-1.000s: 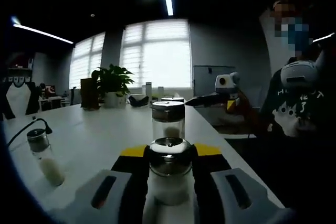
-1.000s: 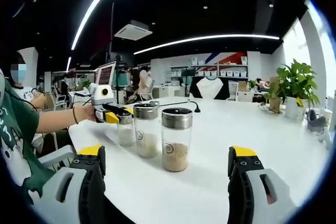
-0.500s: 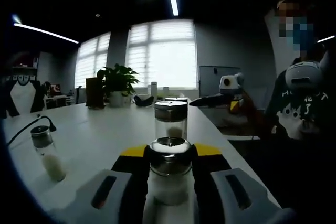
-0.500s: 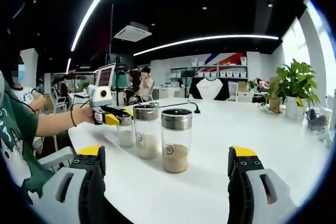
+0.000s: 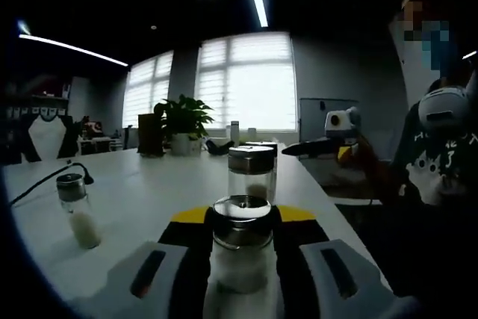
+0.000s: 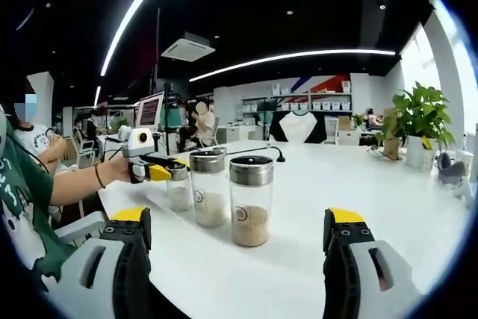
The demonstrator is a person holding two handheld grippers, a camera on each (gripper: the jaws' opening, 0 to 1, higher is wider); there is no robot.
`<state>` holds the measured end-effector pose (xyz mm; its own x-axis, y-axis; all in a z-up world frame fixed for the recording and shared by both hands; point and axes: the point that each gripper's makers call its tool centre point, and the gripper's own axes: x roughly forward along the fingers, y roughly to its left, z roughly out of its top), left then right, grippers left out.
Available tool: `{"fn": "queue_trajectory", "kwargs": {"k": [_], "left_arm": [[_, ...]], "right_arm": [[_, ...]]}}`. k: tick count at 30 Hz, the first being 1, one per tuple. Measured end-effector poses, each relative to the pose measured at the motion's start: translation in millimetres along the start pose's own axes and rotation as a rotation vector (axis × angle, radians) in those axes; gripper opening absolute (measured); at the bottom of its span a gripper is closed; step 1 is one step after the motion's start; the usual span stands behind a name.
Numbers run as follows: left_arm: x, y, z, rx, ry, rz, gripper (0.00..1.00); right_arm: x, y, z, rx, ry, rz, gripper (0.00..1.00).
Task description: Rotate the seasoning bottle until the label or dispensing opening points toward the visible target arrow and the bottle remains upright within the marked orientation range
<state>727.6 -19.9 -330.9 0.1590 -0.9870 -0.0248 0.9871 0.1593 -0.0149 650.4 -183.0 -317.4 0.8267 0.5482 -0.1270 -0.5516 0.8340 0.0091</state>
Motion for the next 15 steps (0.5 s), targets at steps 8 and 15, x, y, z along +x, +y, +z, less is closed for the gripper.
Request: {"fn": "queue_trajectory", "kwargs": {"k": [8, 15], "left_arm": [[-2.2, 0.4, -1.1, 0.005, -0.009, 0.068, 0.33], [-3.5, 0.6, -0.3, 0.009, -0.025, 0.134, 0.33]], "right_arm": [[-2.4, -2.7, 5.0, -0.002, -0.021, -0.013, 0.99], [-2.5, -4.4, 2.8, 0.000, -0.010, -0.018, 0.99]]}}
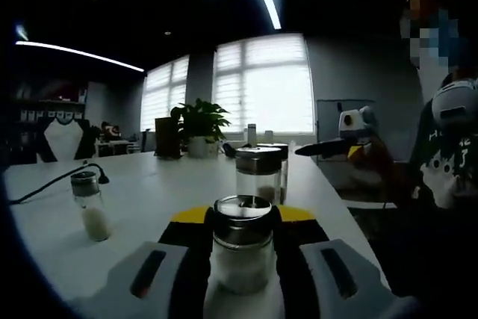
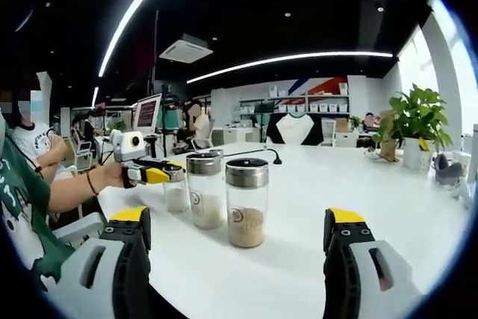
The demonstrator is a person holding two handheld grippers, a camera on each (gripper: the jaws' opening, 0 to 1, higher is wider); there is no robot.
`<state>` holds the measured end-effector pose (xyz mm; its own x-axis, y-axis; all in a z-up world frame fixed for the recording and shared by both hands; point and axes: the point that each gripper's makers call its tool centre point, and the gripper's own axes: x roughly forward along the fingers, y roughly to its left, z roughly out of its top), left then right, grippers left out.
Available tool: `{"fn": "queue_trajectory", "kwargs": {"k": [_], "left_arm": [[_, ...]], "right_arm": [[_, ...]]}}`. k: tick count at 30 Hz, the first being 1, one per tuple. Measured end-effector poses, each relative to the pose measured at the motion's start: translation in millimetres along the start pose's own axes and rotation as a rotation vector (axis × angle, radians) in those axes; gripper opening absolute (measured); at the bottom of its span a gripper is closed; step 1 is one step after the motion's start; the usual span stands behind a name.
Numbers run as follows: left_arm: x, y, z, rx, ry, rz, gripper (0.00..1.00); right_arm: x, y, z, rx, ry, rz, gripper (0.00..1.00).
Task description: Rotate the seasoning bottle until the label or dispensing opening points toward the visible target arrow and the bottle remains upright within the marked orientation range
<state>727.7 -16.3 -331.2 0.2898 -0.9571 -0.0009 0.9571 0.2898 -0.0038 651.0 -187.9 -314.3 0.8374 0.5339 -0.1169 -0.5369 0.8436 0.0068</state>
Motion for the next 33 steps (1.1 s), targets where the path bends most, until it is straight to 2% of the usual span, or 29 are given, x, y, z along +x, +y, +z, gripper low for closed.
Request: {"fn": "queue_trajectory", "kwargs": {"k": [8, 10, 12, 13, 16, 25, 33], "left_arm": [[-1.6, -0.1, -0.1, 0.007, -0.013, 0.104, 0.33], [-2.5, 1.4, -0.2, 0.013, -0.004, 0.150, 0.33], [-2.4, -0.1, -0.3, 0.010, 0.000, 0.167, 0.33], [-4.9, 2.4, -1.9, 0.011, 0.029, 0.240, 0.33], [-4.9, 2.4, -1.5, 0.019, 0.043, 0.271, 0.33], [-8.7, 5.0, -1.8, 0.013, 0.013, 0.435, 0.33], [-9.5, 8.5, -1.7, -0.005, -0.011, 0.555, 0.33]], "right_arm": [[-0.6, -1.0, -1.1, 0.001, 0.005, -0.001, 0.99], [-1.7, -2.0, -1.0, 0.002, 0.004, -0.004, 0.99], [-4.0, -3.8, -0.2, 0.003, 0.001, -0.011, 0.99], [-4.2, -4.0, -0.1, 0.003, 0.001, -0.011, 0.99], [-4.8, -4.9, 0.8, 0.005, -0.003, -0.014, 0.99], [-3.1, -4.3, -2.6, 0.008, 0.006, -0.013, 0.99], [-4.2, -5.9, -2.4, 0.008, 0.003, -0.018, 0.99]]}}
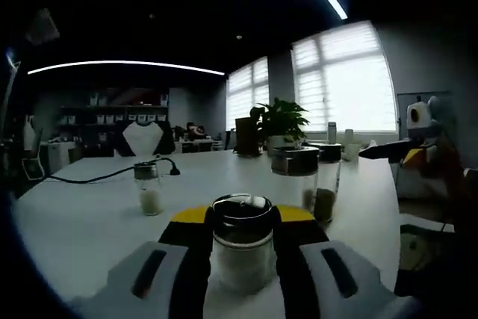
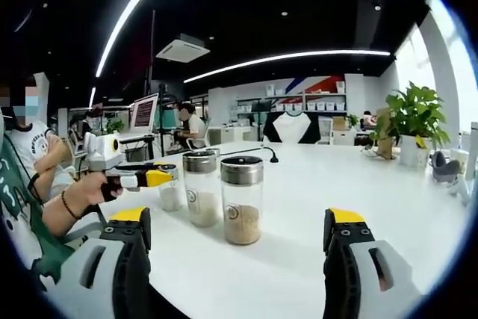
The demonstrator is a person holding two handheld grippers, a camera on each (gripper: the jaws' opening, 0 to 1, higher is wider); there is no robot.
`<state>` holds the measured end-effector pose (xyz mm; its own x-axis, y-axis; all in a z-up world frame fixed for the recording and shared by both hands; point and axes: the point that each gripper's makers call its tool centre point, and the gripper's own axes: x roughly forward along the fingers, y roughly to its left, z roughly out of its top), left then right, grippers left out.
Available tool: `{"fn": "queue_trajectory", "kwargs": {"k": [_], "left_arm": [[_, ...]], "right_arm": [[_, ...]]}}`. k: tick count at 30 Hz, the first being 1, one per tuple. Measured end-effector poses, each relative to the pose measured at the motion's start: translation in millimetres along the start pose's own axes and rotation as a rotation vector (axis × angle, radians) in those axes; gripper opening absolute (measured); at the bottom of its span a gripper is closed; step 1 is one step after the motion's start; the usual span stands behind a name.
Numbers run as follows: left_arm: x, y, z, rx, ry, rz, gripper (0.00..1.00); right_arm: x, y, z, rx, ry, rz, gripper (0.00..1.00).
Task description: Rotate the seasoning bottle until the label or dispensing opening points toward the visible target arrow and the bottle remains upright within the marked orientation range
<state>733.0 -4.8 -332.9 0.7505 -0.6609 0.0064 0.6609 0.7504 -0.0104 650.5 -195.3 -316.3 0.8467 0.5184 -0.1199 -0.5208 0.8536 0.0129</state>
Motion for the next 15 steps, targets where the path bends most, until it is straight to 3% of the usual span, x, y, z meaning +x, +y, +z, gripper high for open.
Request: {"fn": "queue_trajectory", "kwargs": {"k": [7, 15], "left_arm": [[-1.4, 1.9, 0.0, 0.017, 0.016, 0.106, 0.33], [-0.3, 4.5, -0.6, 0.009, 0.006, 0.185, 0.33]], "right_arm": [[1.2, -2.3, -4.5, -0.005, 0.013, -0.011, 0.99], [0.0, -2.7, -3.3, -0.005, 0.009, -0.013, 0.99]]}}
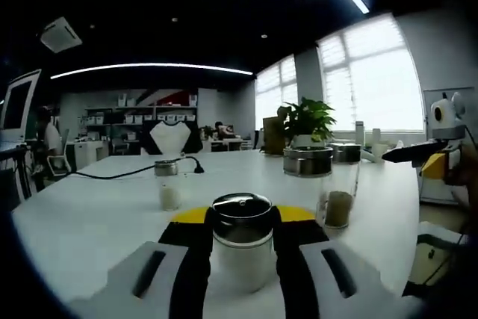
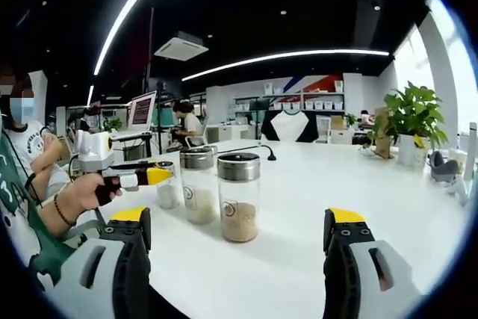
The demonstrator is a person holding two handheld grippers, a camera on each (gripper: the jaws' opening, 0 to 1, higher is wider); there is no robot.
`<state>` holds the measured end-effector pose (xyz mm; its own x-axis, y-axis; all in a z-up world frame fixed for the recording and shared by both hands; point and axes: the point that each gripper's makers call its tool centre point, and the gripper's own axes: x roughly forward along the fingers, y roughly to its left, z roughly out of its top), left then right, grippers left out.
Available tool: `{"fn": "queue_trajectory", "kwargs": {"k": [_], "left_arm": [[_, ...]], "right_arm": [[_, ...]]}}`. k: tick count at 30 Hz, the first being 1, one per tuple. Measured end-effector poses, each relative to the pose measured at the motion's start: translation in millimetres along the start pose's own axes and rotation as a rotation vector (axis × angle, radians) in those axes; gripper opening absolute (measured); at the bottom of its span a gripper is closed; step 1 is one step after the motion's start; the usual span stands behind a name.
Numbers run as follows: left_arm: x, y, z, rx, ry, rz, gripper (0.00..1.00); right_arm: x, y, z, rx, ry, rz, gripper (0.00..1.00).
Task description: Rotate the seasoning bottle until the label or dispensing opening points toward the visible target arrow and the bottle remains upright within the marked orientation range
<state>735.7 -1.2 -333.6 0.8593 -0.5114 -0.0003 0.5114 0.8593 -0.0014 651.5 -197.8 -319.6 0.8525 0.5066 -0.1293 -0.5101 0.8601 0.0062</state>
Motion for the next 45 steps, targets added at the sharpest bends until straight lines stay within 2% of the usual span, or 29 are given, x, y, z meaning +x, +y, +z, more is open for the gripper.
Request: {"fn": "queue_trajectory", "kwargs": {"k": [5, 10, 14, 16, 20, 22, 24, 26, 28, 29, 30, 33, 34, 36, 38, 41, 42, 45], "left_arm": [[0, 1.3, 0.3, -0.003, -0.011, 0.046, 0.33], [-1, 2.0, 0.5, -0.002, -0.020, 0.059, 0.33], [-2, 2.2, 1.1, -0.010, -0.032, 0.030, 0.33], [-4, 0.8, 2.9, -0.069, -0.045, -0.003, 0.34], [-11, 2.9, 12.3, -0.041, -0.072, -0.043, 0.41], [-12, -1.6, 14.0, -0.044, -0.067, -0.114, 0.45], [-13, -0.2, 15.9, -0.107, -0.071, -0.143, 0.45], [-16, 5.2, 24.1, -0.080, -0.103, -0.164, 0.46], [-17, 5.1, 25.3, -0.039, -0.095, -0.191, 0.49], [-19, 4.5, 27.9, -0.032, -0.093, -0.232, 0.49], [-21, 5.3, 34.4, -0.054, -0.116, -0.269, 0.49], [-28, -5.9, 42.9, -0.089, -0.131, -0.468, 0.51], [-28, -6.8, 42.7, -0.067, -0.138, -0.513, 0.51], [-23, 1.4, 30.6, -0.027, -0.071, -0.548, 0.52], [-19, 5.2, 30.7, -0.005, -0.077, -0.573, 0.56], [-19, 3.6, 29.2, -0.002, -0.080, -0.652, 0.61], [-18, 6.4, 26.7, 0.004, -0.064, -0.656, 0.61], [-15, 8.5, 25.5, 0.048, -0.077, -0.681, 0.70]], "right_arm": [[-1, -1, 0.5, 0.000, 0.000, -0.003, 0.99], [-1, -2, 0.7, 0.001, -0.001, -0.004, 0.99], [-1, -2, 0.5, 0.001, 0.001, -0.003, 0.99], [-1, -2, 0.4, 0.002, 0.001, -0.003, 0.99], [-1, -2, 0.2, 0.002, 0.002, -0.004, 0.99], [-2, -2, 0.3, 0.002, 0.002, -0.005, 0.99], [-2, -1, 0.5, 0.004, 0.003, -0.005, 0.99], [-3, 0, 2.5, 0.005, -0.004, 0.000, 0.99], [-3, 1, 3.9, 0.003, -0.006, 0.002, 0.99], [-3, 1, 4.9, 0.000, -0.008, 0.003, 0.99], [-4, 1, 5.8, -0.004, -0.011, 0.004, 0.99], [-3, 2, 6.7, -0.008, -0.015, 0.007, 0.99], [-3, 2, 6.7, -0.008, -0.015, 0.008, 0.99], [-2, 3, 5.9, -0.006, -0.014, 0.012, 0.99], [-2, 4, 5.3, -0.003, -0.012, 0.015, 0.99], [-1, 5, 5.3, -0.006, -0.009, 0.016, 0.99], [-1, 5, 5.3, -0.006, -0.008, 0.016, 0.99], [-1, 5, 5.7, -0.004, -0.009, 0.015, 0.99]]}}
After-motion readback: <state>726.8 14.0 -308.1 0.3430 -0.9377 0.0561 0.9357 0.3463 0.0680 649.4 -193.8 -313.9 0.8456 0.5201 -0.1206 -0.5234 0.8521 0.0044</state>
